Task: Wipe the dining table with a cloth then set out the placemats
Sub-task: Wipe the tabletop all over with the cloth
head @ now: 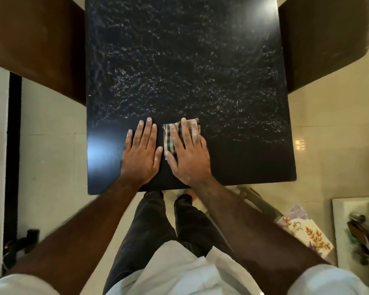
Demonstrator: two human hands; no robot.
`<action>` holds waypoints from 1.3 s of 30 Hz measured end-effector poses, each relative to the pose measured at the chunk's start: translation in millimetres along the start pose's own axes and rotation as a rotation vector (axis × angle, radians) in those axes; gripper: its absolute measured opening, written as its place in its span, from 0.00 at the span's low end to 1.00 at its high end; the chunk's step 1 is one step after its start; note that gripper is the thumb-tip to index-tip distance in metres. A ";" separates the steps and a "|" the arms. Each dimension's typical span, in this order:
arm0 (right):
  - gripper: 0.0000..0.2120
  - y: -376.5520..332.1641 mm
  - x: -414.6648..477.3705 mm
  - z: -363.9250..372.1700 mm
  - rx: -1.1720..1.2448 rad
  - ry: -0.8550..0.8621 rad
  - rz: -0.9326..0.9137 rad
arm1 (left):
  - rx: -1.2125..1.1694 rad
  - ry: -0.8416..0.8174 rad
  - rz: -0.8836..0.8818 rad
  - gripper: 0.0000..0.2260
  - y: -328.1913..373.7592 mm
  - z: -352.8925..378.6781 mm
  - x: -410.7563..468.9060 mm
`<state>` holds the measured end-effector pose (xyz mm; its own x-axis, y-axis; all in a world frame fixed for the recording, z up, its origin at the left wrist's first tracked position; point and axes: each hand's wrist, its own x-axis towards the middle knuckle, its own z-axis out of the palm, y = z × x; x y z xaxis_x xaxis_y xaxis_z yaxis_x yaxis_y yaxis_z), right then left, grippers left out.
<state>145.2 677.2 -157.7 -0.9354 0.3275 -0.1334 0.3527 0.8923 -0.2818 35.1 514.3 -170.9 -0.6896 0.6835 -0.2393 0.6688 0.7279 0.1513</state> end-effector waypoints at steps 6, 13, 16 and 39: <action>0.36 6.7 -35.2 8.0 -0.034 -0.076 0.012 | 0.021 0.017 0.005 0.34 2.3 1.7 -0.2; 0.36 60.7 -41.9 -12.2 -0.108 -0.040 0.292 | 0.049 0.006 -0.015 0.34 5.0 0.5 2.3; 0.34 43.9 -2.4 -9.5 -0.096 0.018 0.274 | 0.052 0.004 -0.015 0.34 5.1 0.1 2.4; 0.35 44.4 -2.1 -13.5 -0.061 0.044 0.253 | 0.093 -0.044 0.030 0.37 21.4 0.7 12.6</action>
<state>162.4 720.3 -157.2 -0.8186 0.5544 -0.1501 0.5741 0.7971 -0.1870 40.9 538.5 -171.4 -0.6578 0.7000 -0.2780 0.7130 0.6977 0.0696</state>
